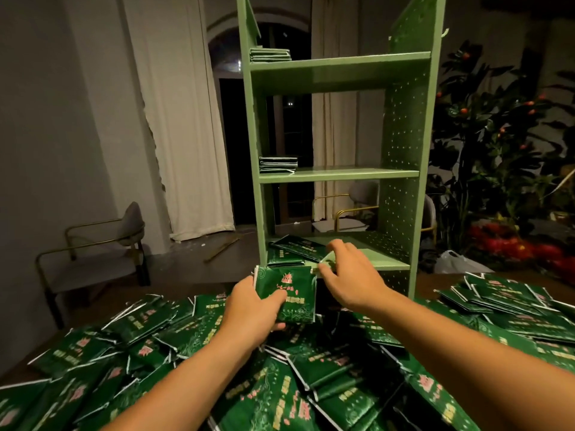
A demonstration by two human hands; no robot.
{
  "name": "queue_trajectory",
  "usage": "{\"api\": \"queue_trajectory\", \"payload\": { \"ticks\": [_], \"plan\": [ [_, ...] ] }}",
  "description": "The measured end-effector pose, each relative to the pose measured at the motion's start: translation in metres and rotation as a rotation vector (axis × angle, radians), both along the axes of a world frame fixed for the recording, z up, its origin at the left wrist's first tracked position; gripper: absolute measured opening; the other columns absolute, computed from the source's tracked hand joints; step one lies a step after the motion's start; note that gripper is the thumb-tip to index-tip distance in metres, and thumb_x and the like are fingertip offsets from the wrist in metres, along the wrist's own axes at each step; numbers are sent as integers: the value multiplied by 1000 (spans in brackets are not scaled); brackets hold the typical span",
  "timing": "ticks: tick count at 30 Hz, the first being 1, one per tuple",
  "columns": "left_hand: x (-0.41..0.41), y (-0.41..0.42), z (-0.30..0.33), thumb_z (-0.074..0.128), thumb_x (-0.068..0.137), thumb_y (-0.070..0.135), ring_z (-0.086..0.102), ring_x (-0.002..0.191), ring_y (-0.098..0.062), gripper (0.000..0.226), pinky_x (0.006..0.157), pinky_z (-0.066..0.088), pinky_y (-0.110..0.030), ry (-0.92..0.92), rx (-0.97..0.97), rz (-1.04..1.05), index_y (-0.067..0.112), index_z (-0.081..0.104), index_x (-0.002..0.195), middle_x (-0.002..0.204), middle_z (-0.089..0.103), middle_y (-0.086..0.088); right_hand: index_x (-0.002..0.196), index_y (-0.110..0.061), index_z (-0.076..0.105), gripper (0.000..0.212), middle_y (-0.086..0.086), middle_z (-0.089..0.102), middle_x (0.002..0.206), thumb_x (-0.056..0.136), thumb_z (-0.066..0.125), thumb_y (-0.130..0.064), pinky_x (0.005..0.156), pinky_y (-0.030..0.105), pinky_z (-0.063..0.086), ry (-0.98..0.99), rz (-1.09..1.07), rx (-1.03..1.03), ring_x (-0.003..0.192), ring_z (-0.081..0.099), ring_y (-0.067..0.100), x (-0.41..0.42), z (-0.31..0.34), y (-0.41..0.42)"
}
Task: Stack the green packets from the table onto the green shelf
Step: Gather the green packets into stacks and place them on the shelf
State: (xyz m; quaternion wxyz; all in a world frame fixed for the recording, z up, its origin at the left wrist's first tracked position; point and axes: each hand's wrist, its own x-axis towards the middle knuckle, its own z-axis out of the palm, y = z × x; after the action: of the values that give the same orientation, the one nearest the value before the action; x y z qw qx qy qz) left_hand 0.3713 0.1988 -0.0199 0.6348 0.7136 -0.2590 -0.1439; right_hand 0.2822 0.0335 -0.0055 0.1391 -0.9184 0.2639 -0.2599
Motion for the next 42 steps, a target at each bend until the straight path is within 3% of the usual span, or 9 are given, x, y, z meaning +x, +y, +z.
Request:
{"api": "queue_trajectory", "payload": {
  "ticks": [3, 6, 8, 14, 19, 23, 29, 35, 42],
  "plan": [
    [12, 1, -1, 68, 93, 9, 71, 88, -21, 12, 66, 64, -37, -2, -15, -5, 20, 66, 99, 98, 72, -3, 147, -11, 31, 61, 16, 48, 142, 99, 50, -43, 110, 42, 37, 131, -71, -45, 132, 42, 32, 26, 3, -13],
    [23, 1, -4, 69, 93, 9, 71, 86, -20, 12, 62, 62, -33, -12, -20, -20, 19, 65, 98, 96, 72, -3, 158, -14, 12, 79, 15, 30, 161, 98, 47, -53, 123, 49, 18, 292, -83, -26, 150, 20, 33, 44, 2, -23],
    [29, 2, -5, 69, 93, 10, 72, 86, -19, 11, 62, 62, -32, -23, -15, -36, 19, 65, 98, 96, 72, -2, 160, -17, 5, 86, 15, 26, 163, 97, 44, -61, 124, 51, 12, 364, -83, -13, 152, 16, 33, 47, 2, -27],
    [40, 4, -6, 69, 93, 11, 71, 88, -19, 11, 65, 63, -34, -45, -3, -69, 21, 65, 98, 97, 72, -2, 146, -22, 40, 64, 13, 43, 143, 93, 52, -55, 113, 44, 30, 323, -73, -239, 135, 34, 32, 44, 3, -21],
    [44, 11, -2, 68, 93, 12, 72, 89, -20, 12, 67, 64, -38, -84, 2, -102, 23, 66, 94, 95, 73, 0, 130, -17, 36, 51, 14, 53, 133, 94, 58, -44, 109, 45, 36, 282, 21, -101, 121, 50, 32, 49, 1, -16],
    [47, 20, -1, 68, 93, 12, 72, 88, -19, 13, 68, 64, -38, -113, 5, -95, 25, 66, 95, 95, 73, 1, 134, -24, 39, 45, 8, 52, 131, 96, 56, -43, 103, 43, 42, 166, 92, -203, 118, 51, 29, 55, 3, -11],
    [57, 36, -6, 68, 94, 11, 73, 88, -17, 15, 64, 63, -34, -110, 5, -76, 25, 67, 98, 97, 74, 3, 139, -26, 46, 47, 8, 46, 132, 99, 50, -51, 98, 40, 45, 211, 168, -381, 118, 47, 29, 76, 6, -4],
    [62, 40, -12, 68, 94, 11, 73, 87, -18, 13, 66, 63, -36, -108, 43, -76, 23, 67, 98, 96, 74, 2, 141, -24, 53, 51, 9, 54, 129, 98, 52, -53, 93, 38, 47, 284, 150, -272, 117, 55, 30, 89, 15, -4],
    [63, 35, -18, 69, 93, 12, 74, 84, -14, 13, 66, 64, -36, -105, 57, -63, 23, 69, 98, 95, 75, 4, 126, -18, 65, 33, 11, 68, 119, 97, 63, -33, 90, 41, 54, 348, 211, -284, 106, 63, 31, 94, 30, -10]
  ]
}}
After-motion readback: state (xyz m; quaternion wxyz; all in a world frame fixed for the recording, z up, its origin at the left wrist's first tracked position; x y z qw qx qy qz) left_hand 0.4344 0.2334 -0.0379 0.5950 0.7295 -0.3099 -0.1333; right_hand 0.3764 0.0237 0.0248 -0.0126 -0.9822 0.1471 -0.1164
